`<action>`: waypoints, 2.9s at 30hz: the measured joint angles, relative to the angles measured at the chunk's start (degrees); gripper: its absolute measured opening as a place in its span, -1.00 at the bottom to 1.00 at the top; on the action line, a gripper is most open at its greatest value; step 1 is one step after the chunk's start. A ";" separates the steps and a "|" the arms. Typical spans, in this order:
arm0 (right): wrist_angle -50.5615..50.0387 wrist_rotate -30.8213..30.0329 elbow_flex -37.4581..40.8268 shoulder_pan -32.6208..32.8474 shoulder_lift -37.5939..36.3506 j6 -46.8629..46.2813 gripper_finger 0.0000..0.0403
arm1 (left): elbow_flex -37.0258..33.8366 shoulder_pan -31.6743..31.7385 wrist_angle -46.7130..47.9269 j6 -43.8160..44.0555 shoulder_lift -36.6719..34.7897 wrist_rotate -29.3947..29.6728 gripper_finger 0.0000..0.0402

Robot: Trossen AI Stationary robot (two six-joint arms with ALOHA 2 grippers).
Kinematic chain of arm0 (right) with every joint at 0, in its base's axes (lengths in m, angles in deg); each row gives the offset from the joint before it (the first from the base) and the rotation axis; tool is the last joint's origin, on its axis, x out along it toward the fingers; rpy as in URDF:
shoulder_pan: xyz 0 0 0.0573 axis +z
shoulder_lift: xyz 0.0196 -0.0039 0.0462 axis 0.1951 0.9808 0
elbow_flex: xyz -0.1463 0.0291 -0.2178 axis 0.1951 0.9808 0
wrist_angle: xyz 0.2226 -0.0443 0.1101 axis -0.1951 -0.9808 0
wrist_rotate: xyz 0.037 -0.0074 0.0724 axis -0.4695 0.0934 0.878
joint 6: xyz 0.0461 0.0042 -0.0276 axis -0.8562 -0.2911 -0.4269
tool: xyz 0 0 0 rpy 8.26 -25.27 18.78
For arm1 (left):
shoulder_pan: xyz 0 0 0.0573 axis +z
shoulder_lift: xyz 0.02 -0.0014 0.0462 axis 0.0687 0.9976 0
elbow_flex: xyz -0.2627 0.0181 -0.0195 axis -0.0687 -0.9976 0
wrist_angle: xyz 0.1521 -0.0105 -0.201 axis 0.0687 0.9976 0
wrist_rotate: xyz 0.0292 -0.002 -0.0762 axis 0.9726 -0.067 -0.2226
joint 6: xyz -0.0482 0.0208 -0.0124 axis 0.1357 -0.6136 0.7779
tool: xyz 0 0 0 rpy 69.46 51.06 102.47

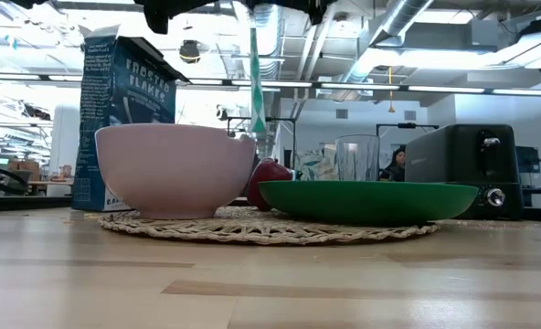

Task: Arrange a breakfast setting
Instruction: Put the white patterned spoon beside the white bowl on the table

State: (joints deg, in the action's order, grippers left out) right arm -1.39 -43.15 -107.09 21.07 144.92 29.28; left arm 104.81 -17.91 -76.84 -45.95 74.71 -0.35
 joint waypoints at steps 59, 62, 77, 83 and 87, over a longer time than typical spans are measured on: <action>6.73 2.78 0.02 -0.94 4.15 -1.67 -0.72 | 1.69 2.56 -3.69 -2.36 4.20 -0.01 -0.99; 6.81 2.75 0.02 -0.92 4.07 -2.43 -0.68 | 2.15 2.53 -3.34 -2.32 4.20 -0.01 -0.99; -0.05 2.89 0.02 1.64 -3.03 0.65 -0.04 | 2.29 1.59 20.50 9.50 -11.29 0.52 -1.00; -6.61 2.86 -0.04 3.64 -6.97 0.83 0.06 | 2.29 -0.05 34.71 19.95 -20.47 -3.22 -1.00; -10.11 2.83 -0.02 4.87 -7.48 -0.42 0.06 | 2.30 -0.99 43.95 31.12 -25.13 -11.17 -1.00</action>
State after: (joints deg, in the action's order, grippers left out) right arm -11.50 -40.32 -107.12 25.94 137.45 28.86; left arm 107.12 -18.90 -32.89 -14.83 49.58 -11.52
